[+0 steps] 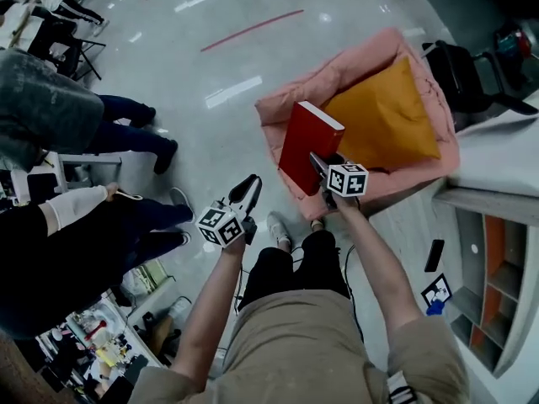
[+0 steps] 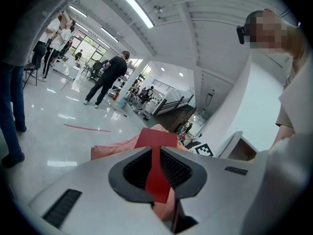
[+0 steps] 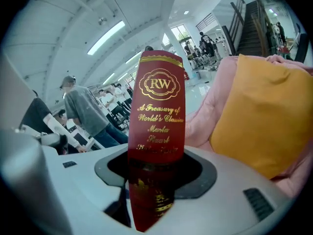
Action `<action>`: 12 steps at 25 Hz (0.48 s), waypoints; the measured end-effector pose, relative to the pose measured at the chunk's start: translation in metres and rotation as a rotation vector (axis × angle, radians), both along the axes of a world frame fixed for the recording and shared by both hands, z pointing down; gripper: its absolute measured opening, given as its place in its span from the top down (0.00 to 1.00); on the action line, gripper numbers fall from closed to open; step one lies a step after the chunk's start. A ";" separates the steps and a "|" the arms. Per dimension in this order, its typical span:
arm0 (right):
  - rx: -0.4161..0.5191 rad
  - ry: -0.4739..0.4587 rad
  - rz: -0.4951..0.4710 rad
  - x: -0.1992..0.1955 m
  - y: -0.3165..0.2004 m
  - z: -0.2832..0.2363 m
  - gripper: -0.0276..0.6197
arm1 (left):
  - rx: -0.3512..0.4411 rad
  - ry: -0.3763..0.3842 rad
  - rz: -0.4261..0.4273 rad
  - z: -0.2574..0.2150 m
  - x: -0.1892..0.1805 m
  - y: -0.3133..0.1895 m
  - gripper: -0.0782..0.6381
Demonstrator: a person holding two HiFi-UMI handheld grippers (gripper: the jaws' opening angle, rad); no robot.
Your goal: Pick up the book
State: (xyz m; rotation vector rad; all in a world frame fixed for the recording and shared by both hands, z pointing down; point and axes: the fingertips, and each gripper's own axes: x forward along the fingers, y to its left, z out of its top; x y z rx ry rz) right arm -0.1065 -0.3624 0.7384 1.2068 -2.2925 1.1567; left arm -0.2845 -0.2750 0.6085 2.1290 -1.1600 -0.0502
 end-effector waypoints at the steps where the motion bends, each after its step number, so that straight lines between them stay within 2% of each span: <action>1: 0.022 -0.025 0.001 0.000 0.002 -0.018 0.58 | 0.012 0.008 -0.001 -0.007 -0.001 0.002 0.84; 7: 0.132 -0.157 0.053 0.013 0.017 -0.125 0.58 | 0.081 0.017 0.017 -0.038 -0.007 0.012 0.84; 12: 0.177 -0.245 0.094 0.018 0.051 -0.189 0.58 | 0.122 0.053 0.014 -0.065 -0.020 0.027 0.84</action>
